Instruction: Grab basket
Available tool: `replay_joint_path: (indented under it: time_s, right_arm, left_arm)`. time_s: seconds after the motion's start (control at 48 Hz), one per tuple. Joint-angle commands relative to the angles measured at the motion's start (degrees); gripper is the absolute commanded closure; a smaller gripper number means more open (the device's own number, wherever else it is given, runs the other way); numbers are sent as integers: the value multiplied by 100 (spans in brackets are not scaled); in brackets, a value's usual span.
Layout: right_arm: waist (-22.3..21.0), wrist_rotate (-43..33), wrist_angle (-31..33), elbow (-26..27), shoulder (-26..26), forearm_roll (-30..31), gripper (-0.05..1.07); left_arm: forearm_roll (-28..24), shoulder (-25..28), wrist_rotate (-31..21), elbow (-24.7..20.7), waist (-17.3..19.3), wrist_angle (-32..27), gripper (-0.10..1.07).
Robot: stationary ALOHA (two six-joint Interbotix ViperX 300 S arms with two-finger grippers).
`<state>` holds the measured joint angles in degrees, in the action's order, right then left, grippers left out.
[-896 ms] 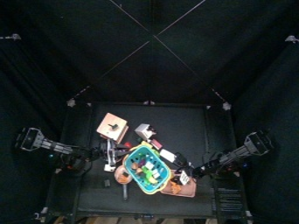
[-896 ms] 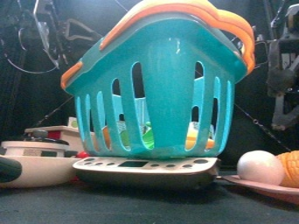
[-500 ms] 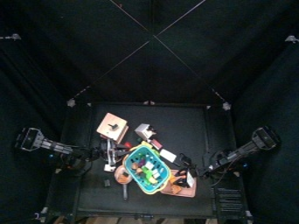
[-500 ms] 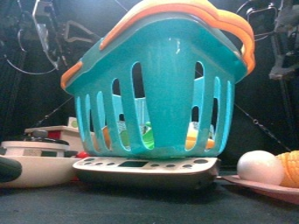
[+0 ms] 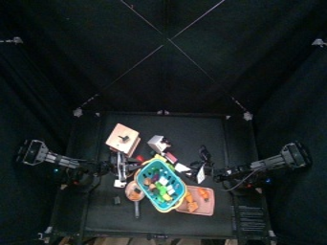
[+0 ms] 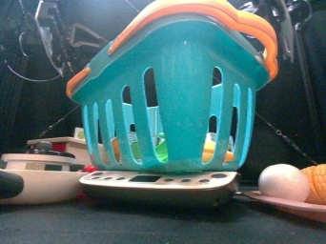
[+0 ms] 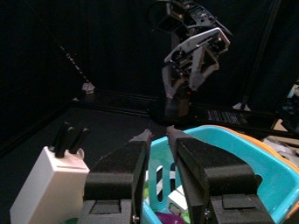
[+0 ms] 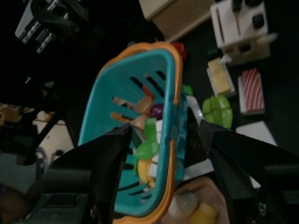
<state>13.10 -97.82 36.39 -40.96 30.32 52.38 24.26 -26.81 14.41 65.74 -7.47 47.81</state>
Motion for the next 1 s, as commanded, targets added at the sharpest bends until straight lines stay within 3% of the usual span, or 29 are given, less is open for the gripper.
replay_joint_path:
  time_s: [0.0, 0.104, 0.229, 0.646, 0.979]
  right_arm:
    - [-35, 976, 343, 448, -70, -817, 8]
    - [-105, 1942, 378, 624, -211, -1547, 8]
    - [-290, 2470, 378, 791, -571, -2065, 8]
    - [-431, 3146, 132, 1239, -1793, -1916, 9]
    - [-677, 3146, 141, 1406, -2320, -1872, 11]
  left_arm:
    - [-9, -9, 9, -53, 26, 26, 31]
    - [-9, -9, 0, -53, 26, 26, 31]
    - [0, -9, 0, -53, 26, 26, 31]
    - [0, -9, 0, -35, 35, 26, 31]
    - [0, -9, 0, -9, 53, 26, 31]
